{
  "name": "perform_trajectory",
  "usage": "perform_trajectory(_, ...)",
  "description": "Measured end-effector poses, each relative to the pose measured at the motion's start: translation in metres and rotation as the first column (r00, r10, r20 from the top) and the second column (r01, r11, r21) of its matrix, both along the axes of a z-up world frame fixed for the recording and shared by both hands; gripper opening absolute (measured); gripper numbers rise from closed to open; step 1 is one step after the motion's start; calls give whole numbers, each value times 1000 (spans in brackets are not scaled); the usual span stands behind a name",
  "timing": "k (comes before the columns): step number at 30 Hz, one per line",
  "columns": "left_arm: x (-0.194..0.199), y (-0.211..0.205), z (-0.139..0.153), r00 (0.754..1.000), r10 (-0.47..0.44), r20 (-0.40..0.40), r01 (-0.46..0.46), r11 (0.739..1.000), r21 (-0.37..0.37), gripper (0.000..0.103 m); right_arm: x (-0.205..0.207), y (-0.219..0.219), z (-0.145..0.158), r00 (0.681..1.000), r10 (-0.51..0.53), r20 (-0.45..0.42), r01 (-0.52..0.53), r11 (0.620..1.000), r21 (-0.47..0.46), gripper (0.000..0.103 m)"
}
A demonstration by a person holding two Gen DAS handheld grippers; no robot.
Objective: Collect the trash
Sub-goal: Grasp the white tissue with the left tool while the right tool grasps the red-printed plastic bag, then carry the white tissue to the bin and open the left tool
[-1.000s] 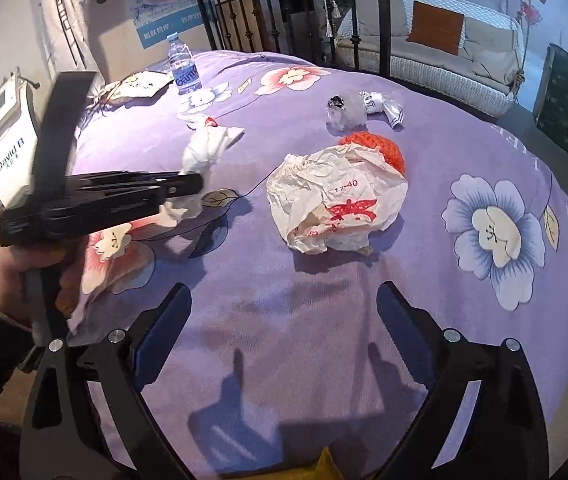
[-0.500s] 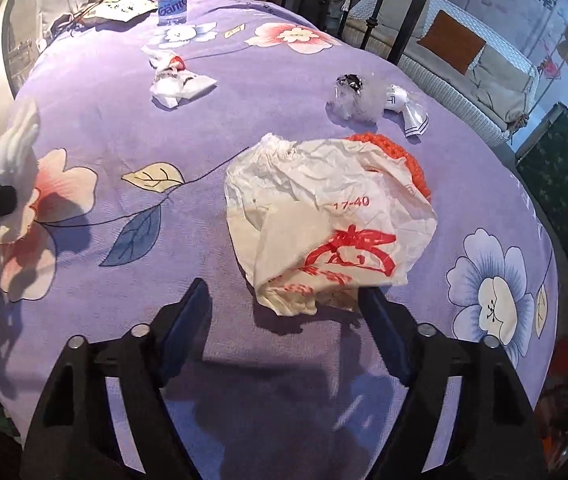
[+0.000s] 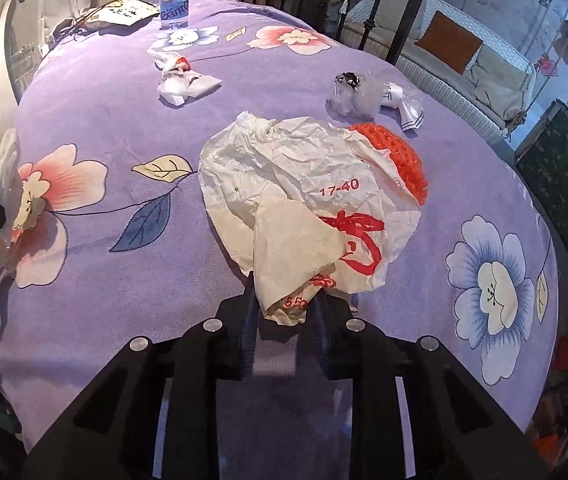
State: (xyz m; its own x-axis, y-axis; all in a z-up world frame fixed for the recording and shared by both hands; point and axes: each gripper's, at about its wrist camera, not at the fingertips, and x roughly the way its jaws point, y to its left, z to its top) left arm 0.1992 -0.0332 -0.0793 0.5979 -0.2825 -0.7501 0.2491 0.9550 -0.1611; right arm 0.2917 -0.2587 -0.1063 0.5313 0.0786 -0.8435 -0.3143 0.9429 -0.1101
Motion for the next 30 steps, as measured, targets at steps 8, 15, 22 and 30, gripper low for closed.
perform_trajectory(8,-23,6,12,999,3,45,-3,1000,2,19,-47,15,43,995,36,89,-41,998,56,25)
perform_trajectory(15,-43,21,26,996,24,89,-22,1000,-15,19,-85,48,78,984,91,150,-108,989,106,25)
perform_trajectory(22,-64,53,28,991,89,102,-89,996,-2,19,-119,87,85,974,135,180,-168,968,187,25)
perform_trajectory(30,-92,116,24,969,234,75,-234,972,-1,19,-147,123,70,971,152,185,-200,938,283,25)
